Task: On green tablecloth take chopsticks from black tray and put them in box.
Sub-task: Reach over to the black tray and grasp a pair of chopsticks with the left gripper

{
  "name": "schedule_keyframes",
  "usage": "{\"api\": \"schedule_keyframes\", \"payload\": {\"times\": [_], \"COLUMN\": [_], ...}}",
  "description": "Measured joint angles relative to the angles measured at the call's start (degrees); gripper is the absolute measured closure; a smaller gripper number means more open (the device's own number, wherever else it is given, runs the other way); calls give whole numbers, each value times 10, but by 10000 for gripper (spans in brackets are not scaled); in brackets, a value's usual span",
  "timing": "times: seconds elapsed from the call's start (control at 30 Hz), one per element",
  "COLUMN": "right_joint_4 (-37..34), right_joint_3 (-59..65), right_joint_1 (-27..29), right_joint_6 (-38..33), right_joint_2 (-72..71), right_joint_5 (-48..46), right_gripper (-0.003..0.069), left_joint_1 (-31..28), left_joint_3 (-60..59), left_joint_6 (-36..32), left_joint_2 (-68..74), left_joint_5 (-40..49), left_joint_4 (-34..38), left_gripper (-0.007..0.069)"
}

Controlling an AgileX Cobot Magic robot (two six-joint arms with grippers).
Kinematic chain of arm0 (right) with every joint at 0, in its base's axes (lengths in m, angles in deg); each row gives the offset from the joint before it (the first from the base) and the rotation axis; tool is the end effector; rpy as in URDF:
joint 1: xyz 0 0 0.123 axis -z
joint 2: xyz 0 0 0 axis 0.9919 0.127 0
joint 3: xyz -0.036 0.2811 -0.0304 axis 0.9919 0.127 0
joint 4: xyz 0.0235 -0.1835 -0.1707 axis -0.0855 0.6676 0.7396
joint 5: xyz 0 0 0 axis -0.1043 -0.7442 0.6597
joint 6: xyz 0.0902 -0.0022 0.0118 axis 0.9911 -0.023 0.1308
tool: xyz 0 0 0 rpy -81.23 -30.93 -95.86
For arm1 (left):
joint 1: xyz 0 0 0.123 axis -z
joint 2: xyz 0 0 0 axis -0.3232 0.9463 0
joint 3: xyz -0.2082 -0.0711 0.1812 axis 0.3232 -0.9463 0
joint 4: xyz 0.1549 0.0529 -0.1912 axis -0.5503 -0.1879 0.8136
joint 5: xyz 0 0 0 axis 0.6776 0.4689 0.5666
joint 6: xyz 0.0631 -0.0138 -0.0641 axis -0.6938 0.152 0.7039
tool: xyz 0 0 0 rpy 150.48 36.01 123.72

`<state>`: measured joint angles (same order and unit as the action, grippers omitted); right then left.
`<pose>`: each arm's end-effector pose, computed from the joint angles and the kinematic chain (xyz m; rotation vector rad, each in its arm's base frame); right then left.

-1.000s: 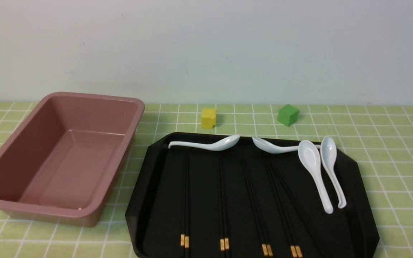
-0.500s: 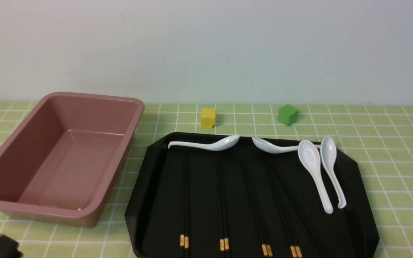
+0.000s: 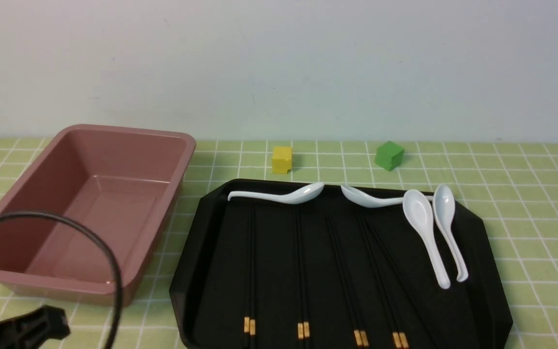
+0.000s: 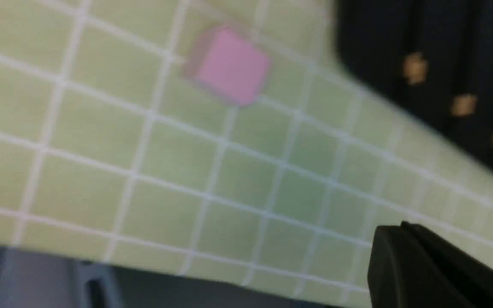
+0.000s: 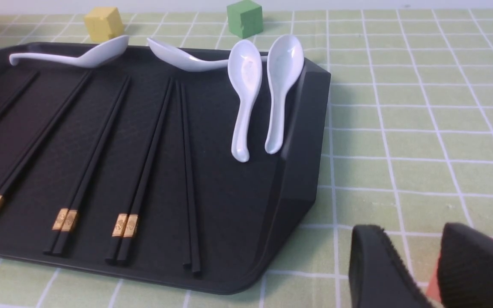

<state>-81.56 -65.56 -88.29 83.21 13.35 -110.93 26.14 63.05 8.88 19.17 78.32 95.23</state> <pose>0.0522 0.0068 0.1743 0.0015 1.8633 0.1633 0.1347 -0.0411 0.2622 -0.6620 2.7097 -0.5748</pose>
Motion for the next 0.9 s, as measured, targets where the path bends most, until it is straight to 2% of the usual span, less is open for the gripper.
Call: {"api": "schedule_keyframes", "payload": {"times": [0.17, 0.23, 0.27, 0.4, 0.53, 0.7, 0.8, 0.9], "right_joint_4": [0, 0, 0, 0, 0, 0, 0, 0], "right_joint_3": [0, 0, 0, 0, 0, 0, 0, 0], "right_joint_1": [0, 0, 0, 0, 0, 0, 0, 0], "right_joint_6": [0, 0, 0, 0, 0, 0, 0, 0], "right_joint_2": [0, 0, 0, 0, 0, 0, 0, 0], "right_joint_5": [0, 0, 0, 0, 0, 0, 0, 0], "right_gripper": [419, 419, 419, 419, 419, 419, 419, 419], "left_joint_1": [10, 57, 61, 153, 203, 232, 234, 236], "left_joint_3": [52, 88, 91, 144, 189, 253, 303, 330], "left_joint_6": [-14, -12, -12, 26, 62, 76, 77, 75], "left_joint_2": [141, 202, 206, 290, 345, 406, 450, 482], "left_joint_5": [1, -7, -7, -53, -87, -94, -81, -74], "left_joint_4": [-10, -7, -7, -13, -35, -62, -66, -69], "left_gripper": [637, 637, 637, 637, 622, 519, 426, 375]}}
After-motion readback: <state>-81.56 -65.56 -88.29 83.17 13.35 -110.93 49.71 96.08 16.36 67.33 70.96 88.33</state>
